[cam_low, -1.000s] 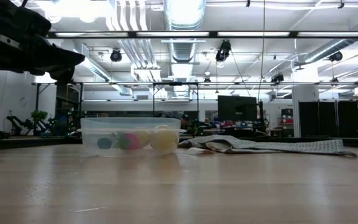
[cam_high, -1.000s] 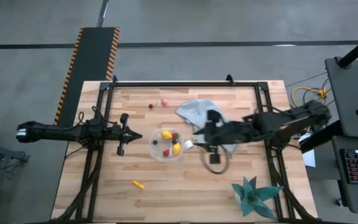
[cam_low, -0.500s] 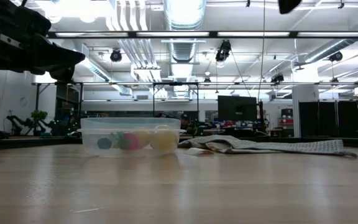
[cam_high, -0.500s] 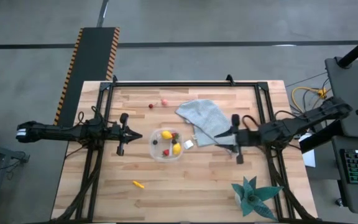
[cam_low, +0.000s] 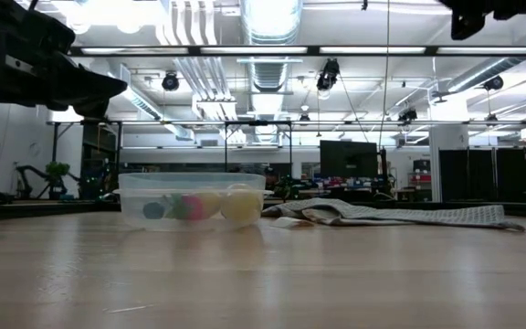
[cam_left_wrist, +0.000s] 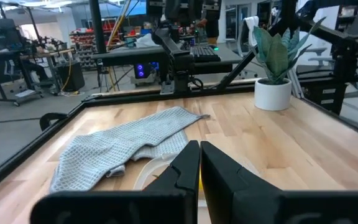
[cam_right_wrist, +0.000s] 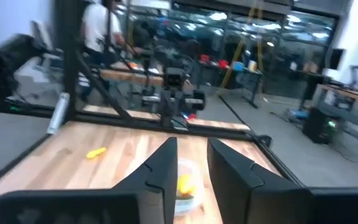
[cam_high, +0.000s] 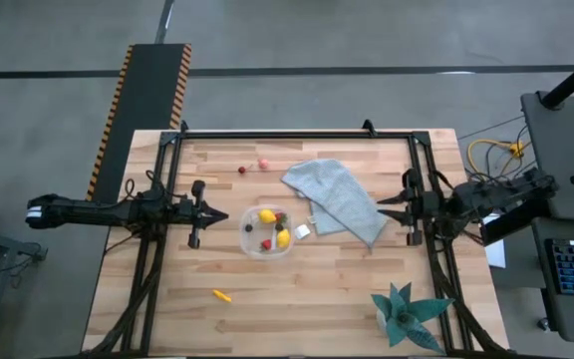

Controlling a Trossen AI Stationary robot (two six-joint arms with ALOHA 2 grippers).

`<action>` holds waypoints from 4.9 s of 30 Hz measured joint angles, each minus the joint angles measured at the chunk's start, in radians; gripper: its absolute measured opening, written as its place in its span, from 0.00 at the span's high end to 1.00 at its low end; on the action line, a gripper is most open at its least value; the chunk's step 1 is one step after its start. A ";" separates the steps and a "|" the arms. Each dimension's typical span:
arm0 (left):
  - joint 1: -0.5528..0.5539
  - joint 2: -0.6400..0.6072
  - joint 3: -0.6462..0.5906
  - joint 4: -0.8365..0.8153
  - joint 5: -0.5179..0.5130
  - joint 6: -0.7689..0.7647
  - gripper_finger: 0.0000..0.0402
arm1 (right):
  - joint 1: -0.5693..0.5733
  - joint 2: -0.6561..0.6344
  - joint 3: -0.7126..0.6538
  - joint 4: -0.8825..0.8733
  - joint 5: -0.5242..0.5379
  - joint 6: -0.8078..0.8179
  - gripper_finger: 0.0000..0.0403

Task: Pick and placing Produce into tupperware
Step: Put the yellow corn into the transparent bin

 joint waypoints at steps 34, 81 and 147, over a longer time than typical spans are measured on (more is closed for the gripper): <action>0.000 0.002 0.000 -0.004 -0.047 0.047 1.00 | -0.391 -0.257 -0.251 0.008 -0.405 0.063 0.97; -0.128 0.392 0.741 -0.894 -0.049 -0.063 0.55 | -0.385 -0.324 -0.285 -0.056 -0.349 -0.006 0.98; -0.716 1.482 1.208 -1.230 -0.063 -0.636 0.55 | -0.385 -0.323 -0.285 -0.070 -0.350 -0.020 0.98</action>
